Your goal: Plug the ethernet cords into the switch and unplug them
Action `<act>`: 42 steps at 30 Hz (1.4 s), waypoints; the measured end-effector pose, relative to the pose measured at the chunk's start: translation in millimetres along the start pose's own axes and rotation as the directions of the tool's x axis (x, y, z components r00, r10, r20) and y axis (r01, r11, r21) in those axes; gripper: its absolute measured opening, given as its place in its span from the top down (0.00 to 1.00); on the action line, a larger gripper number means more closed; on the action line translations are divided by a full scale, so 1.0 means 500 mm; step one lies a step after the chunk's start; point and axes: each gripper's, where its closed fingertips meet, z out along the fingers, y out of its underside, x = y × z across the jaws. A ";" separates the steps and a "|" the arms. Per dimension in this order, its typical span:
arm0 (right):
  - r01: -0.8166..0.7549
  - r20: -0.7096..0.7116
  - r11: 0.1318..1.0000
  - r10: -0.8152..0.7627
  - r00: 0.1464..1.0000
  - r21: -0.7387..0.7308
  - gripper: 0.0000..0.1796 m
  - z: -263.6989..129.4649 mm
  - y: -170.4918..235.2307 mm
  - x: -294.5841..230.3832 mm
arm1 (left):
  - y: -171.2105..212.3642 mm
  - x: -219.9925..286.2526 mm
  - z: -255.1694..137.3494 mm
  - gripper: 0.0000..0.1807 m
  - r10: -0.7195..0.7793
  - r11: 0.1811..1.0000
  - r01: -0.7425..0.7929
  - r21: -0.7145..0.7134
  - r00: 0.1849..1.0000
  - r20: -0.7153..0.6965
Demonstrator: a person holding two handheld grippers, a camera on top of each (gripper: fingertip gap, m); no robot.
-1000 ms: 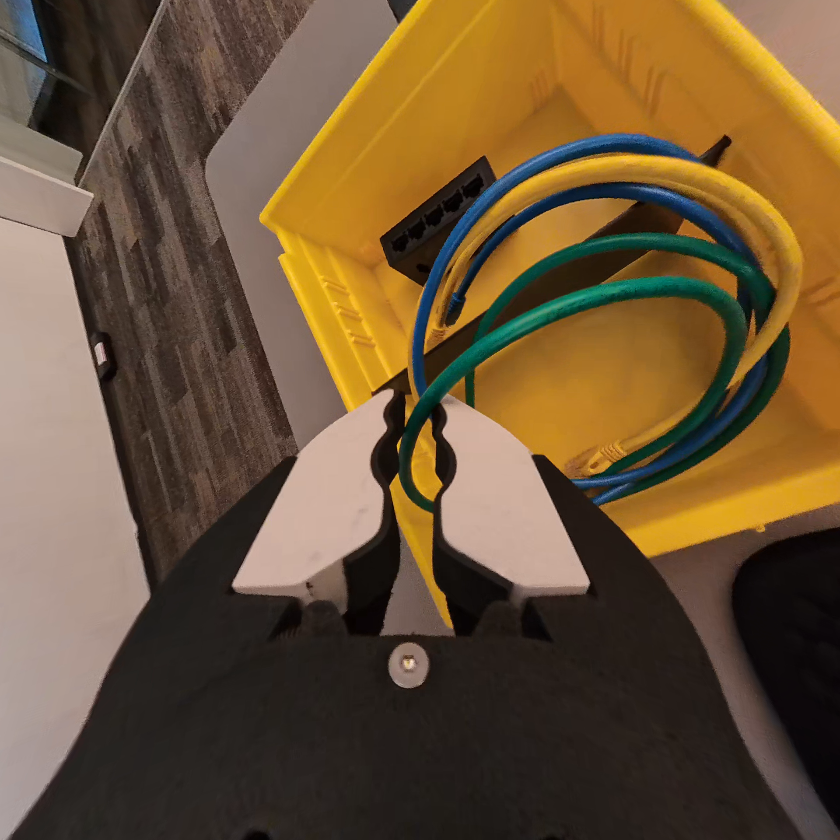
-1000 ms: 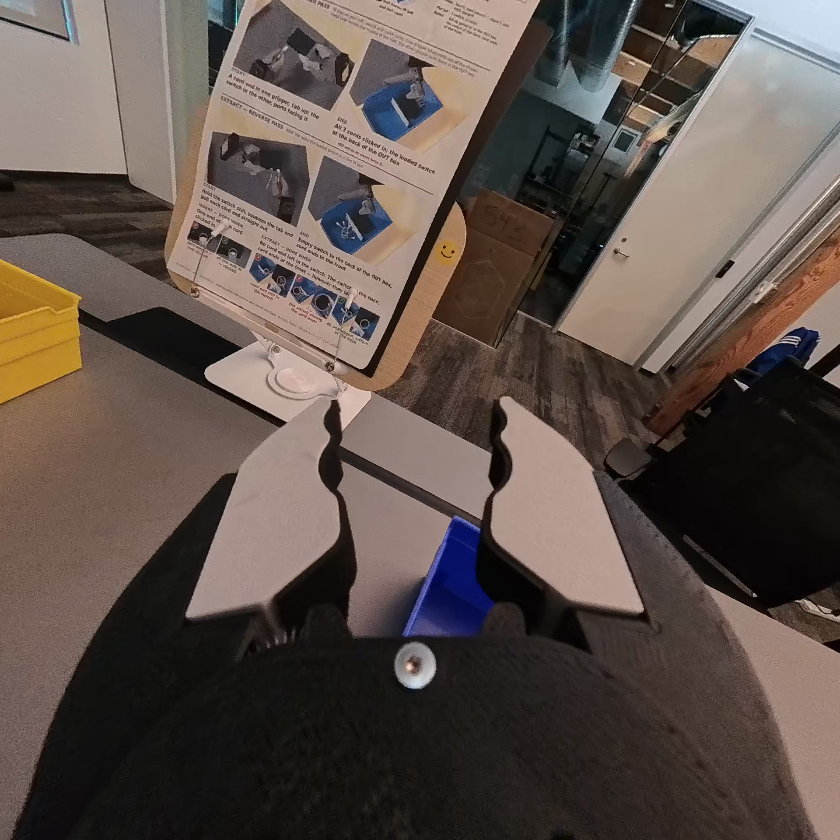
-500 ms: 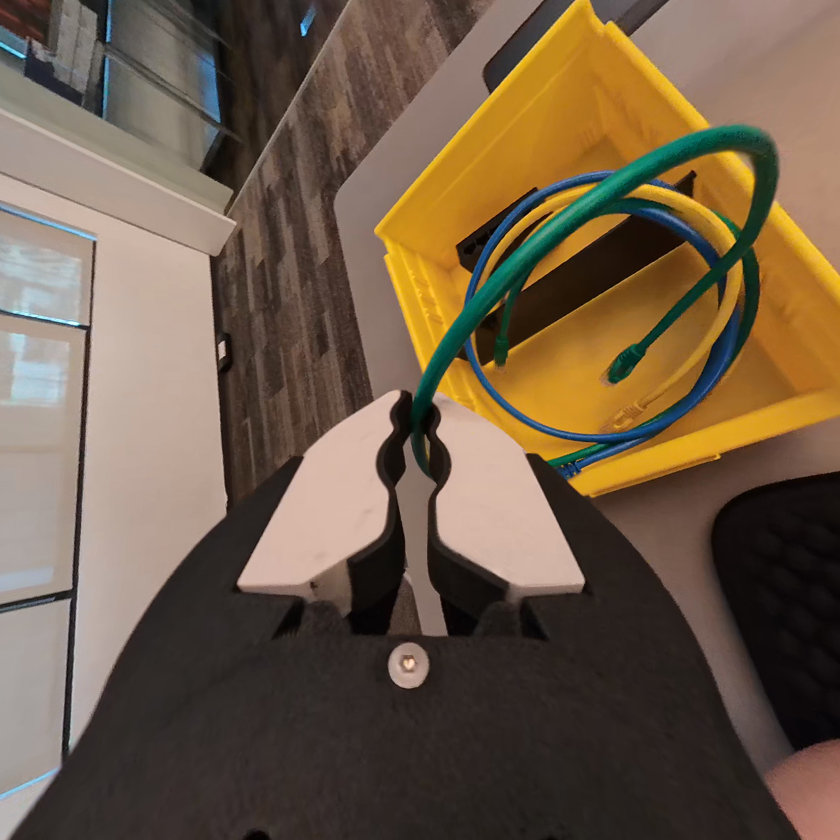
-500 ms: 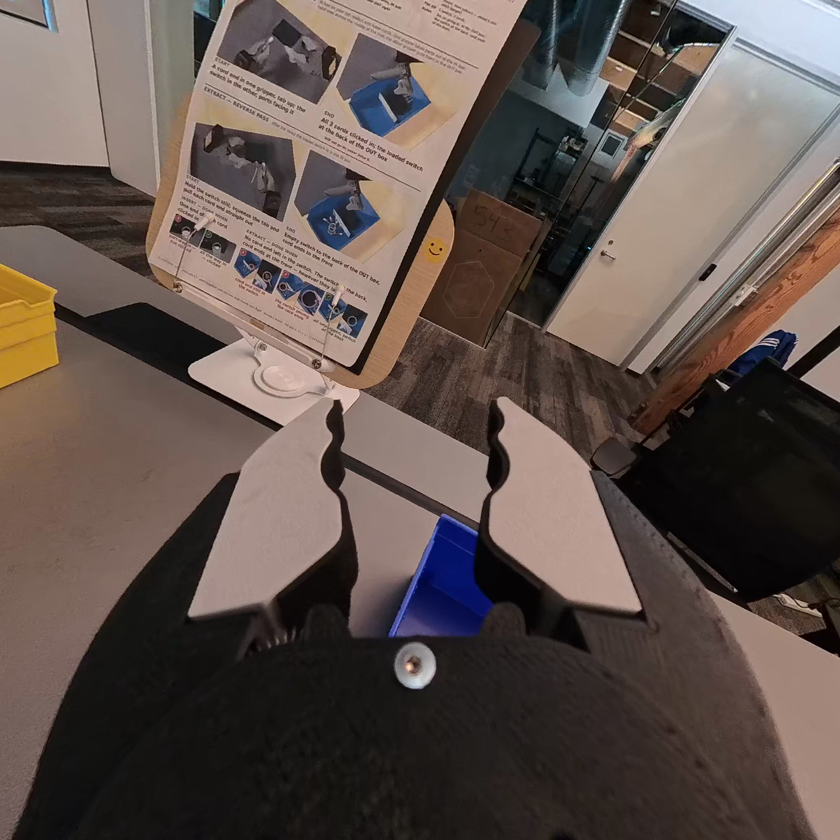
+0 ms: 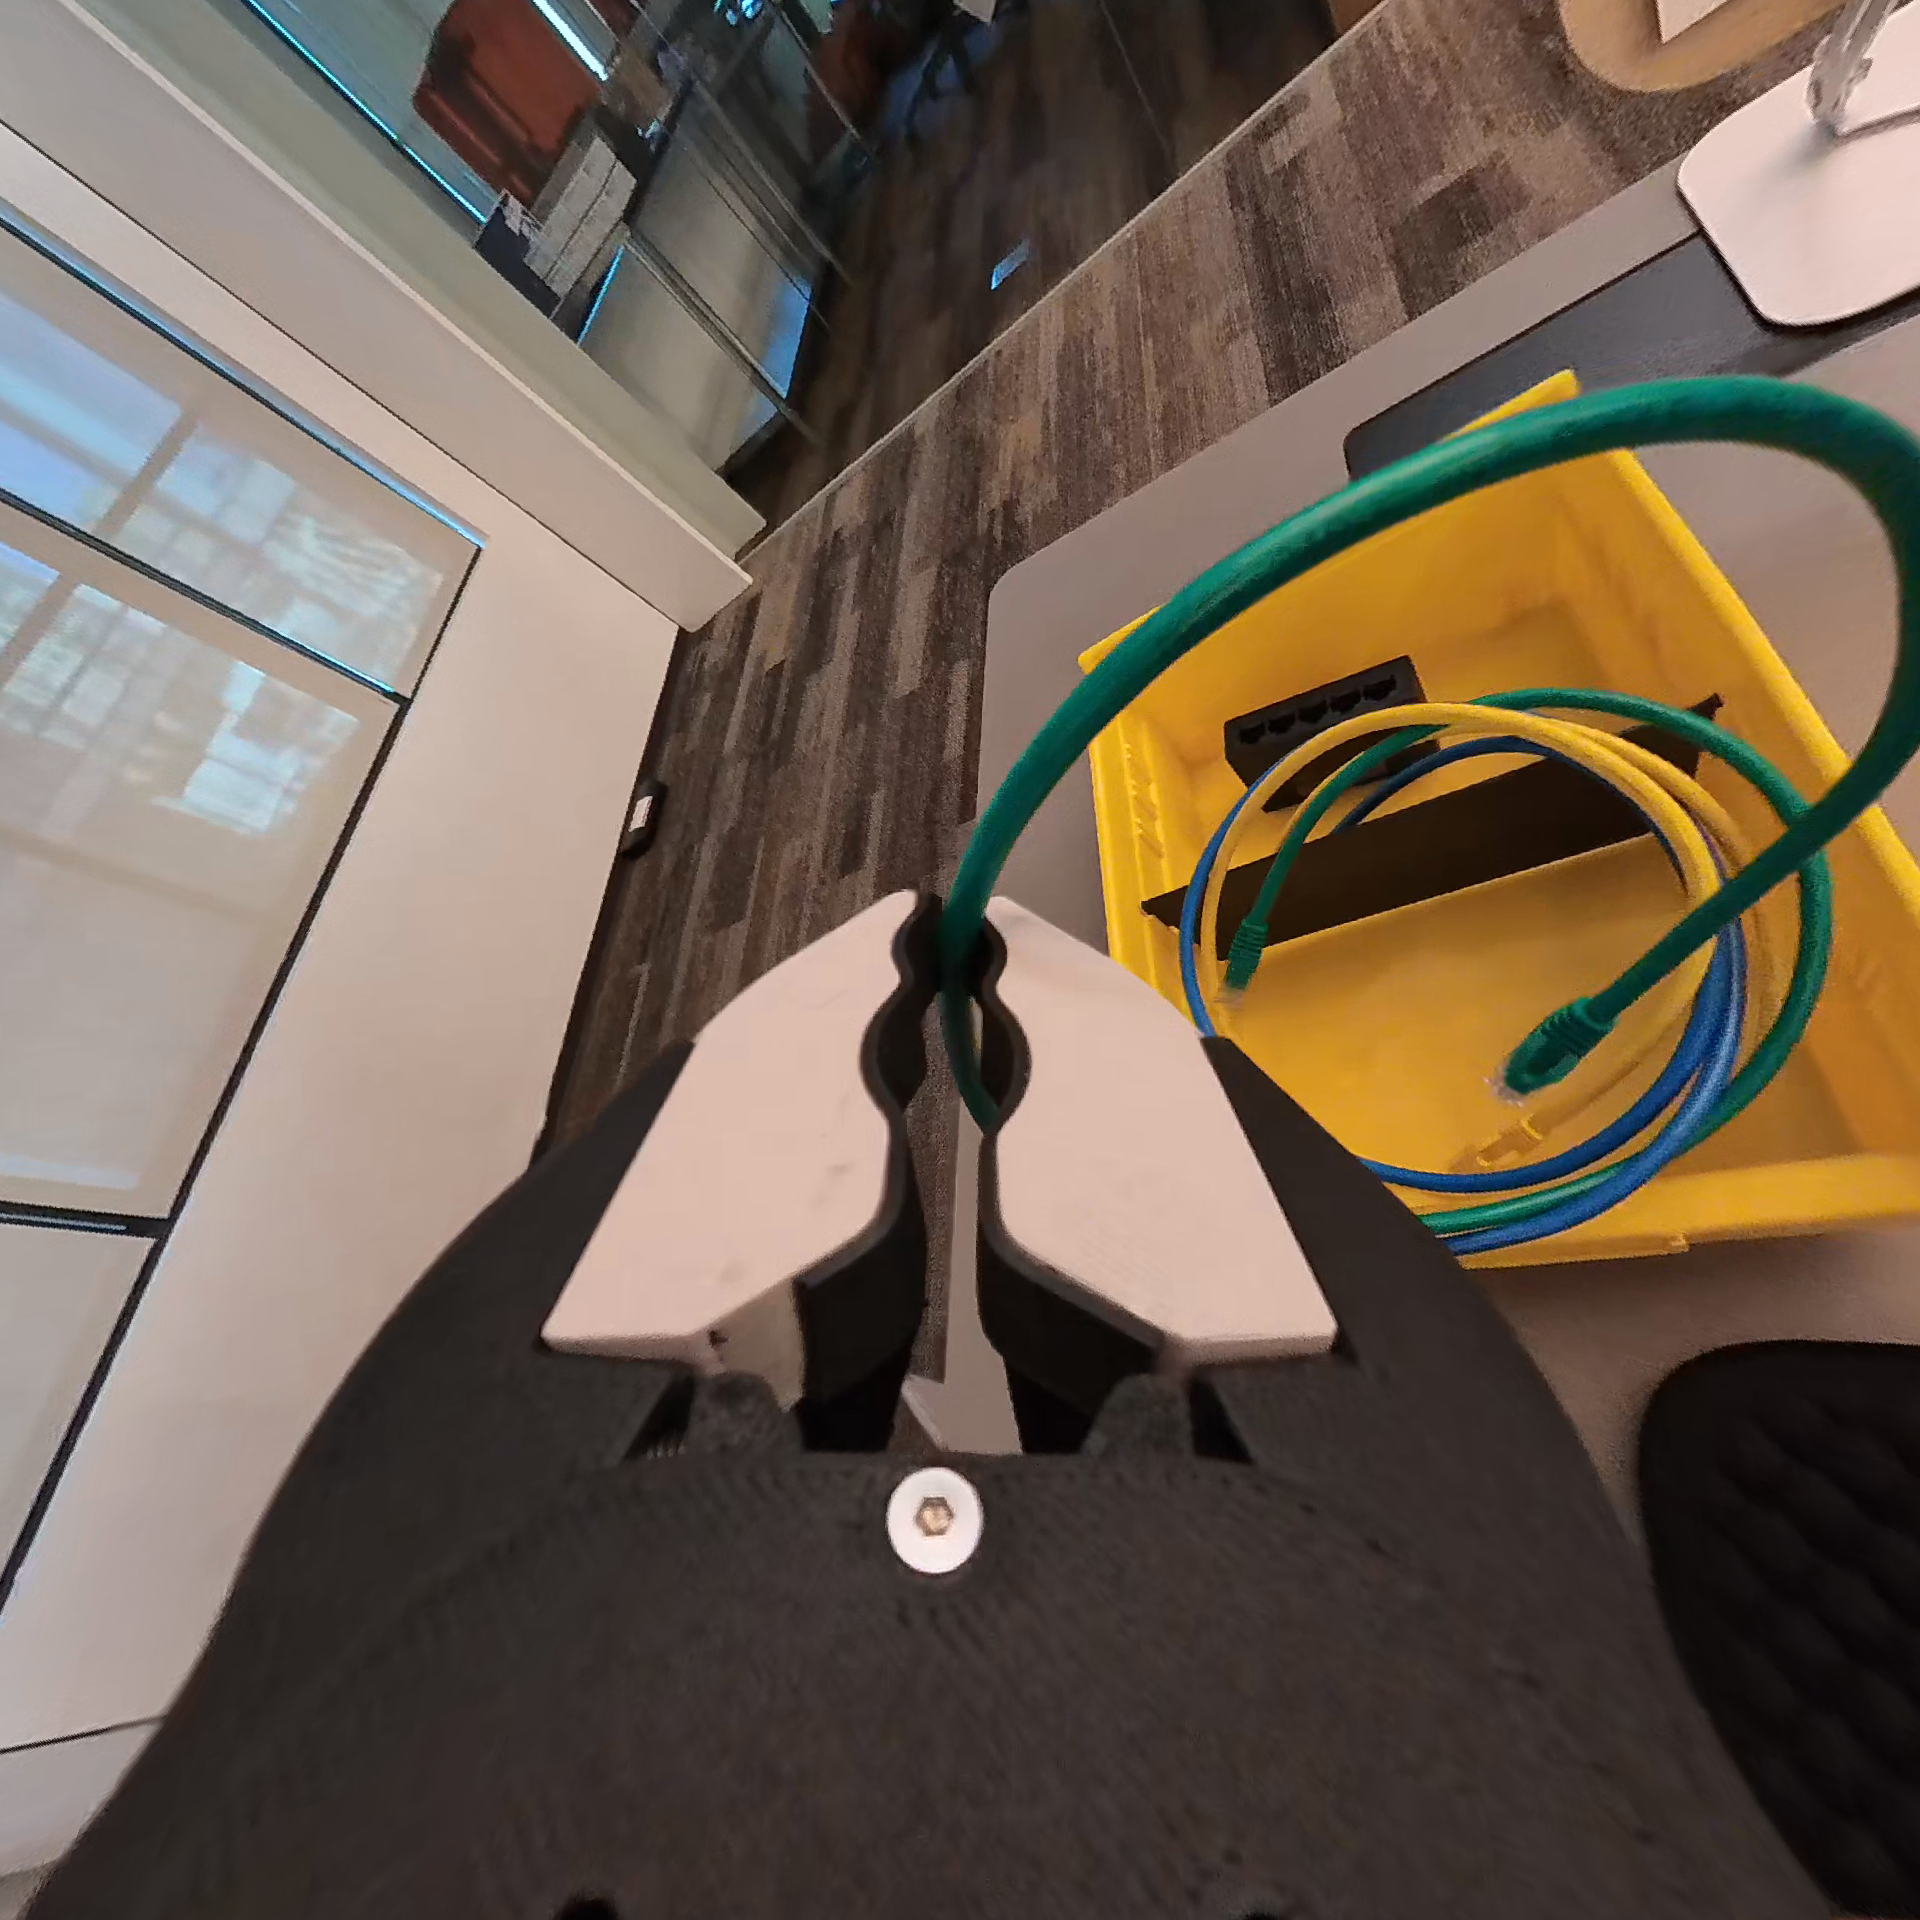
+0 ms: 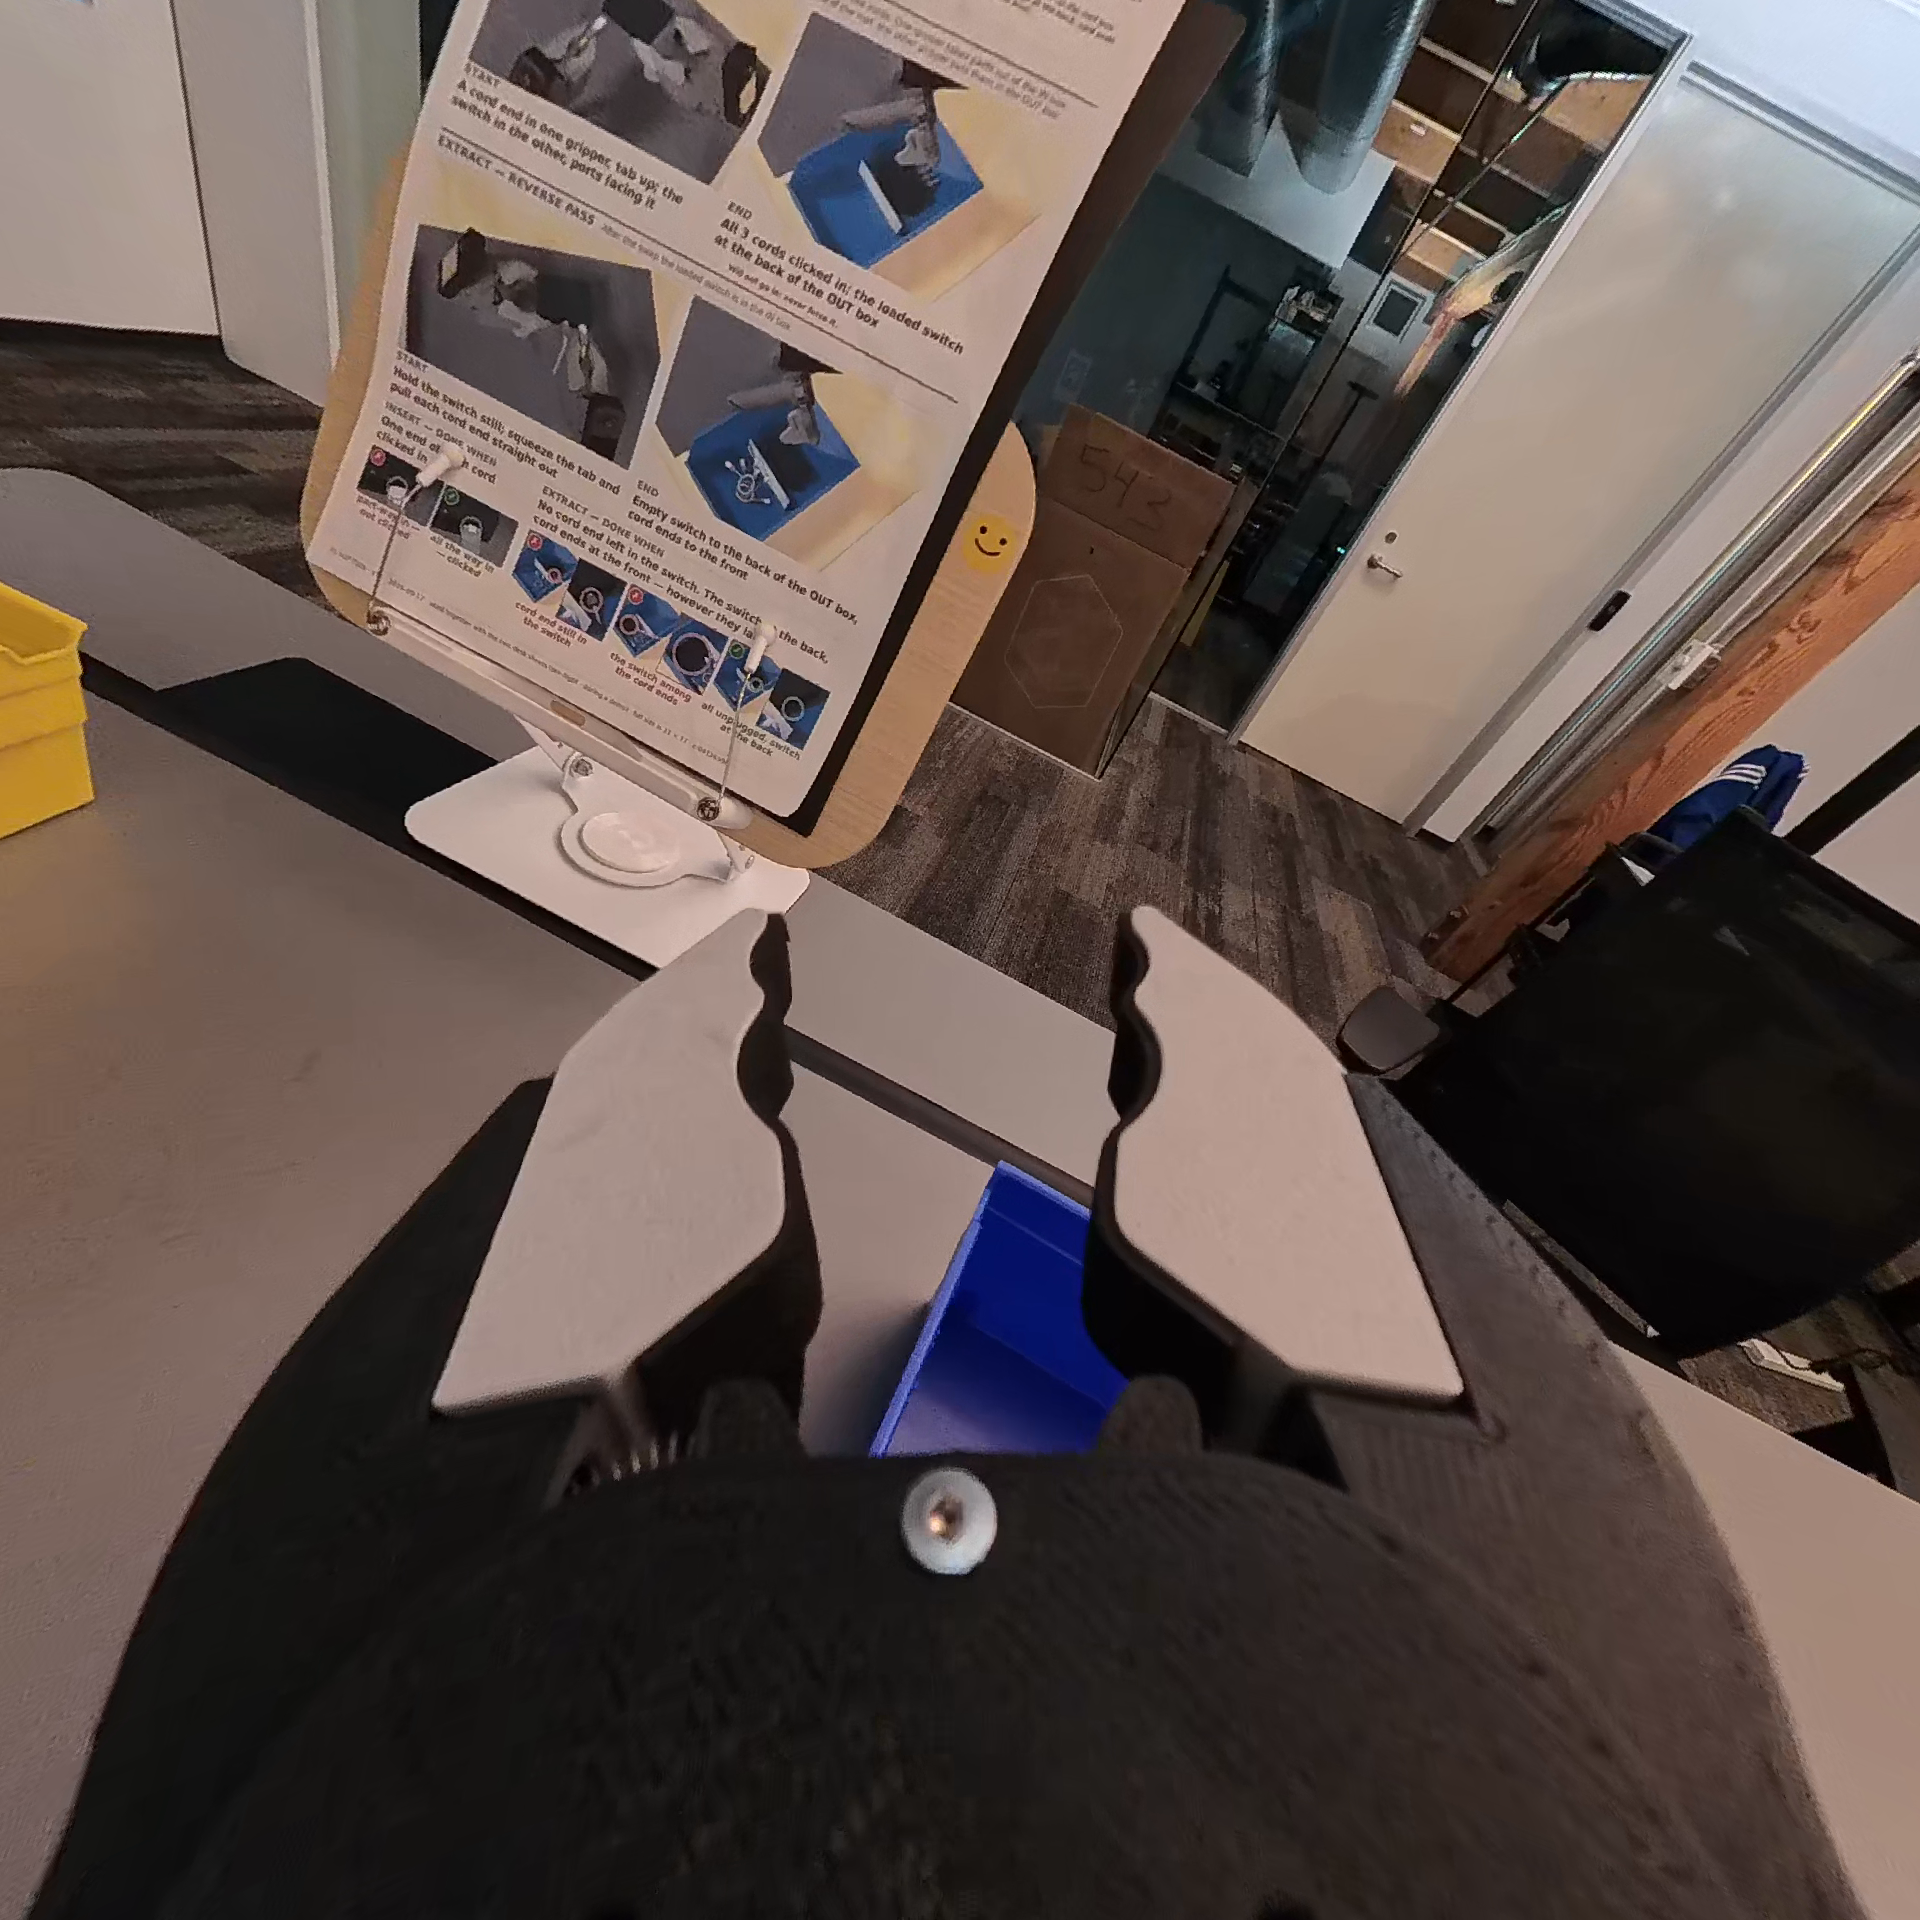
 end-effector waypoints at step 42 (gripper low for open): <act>0.217 0.700 0.878 -0.473 0.535 0.427 0.67 -0.063 0.014 -0.714 | -0.039 0.093 0.079 0.96 -0.110 0.994 0.103 -0.044 0.972 -0.206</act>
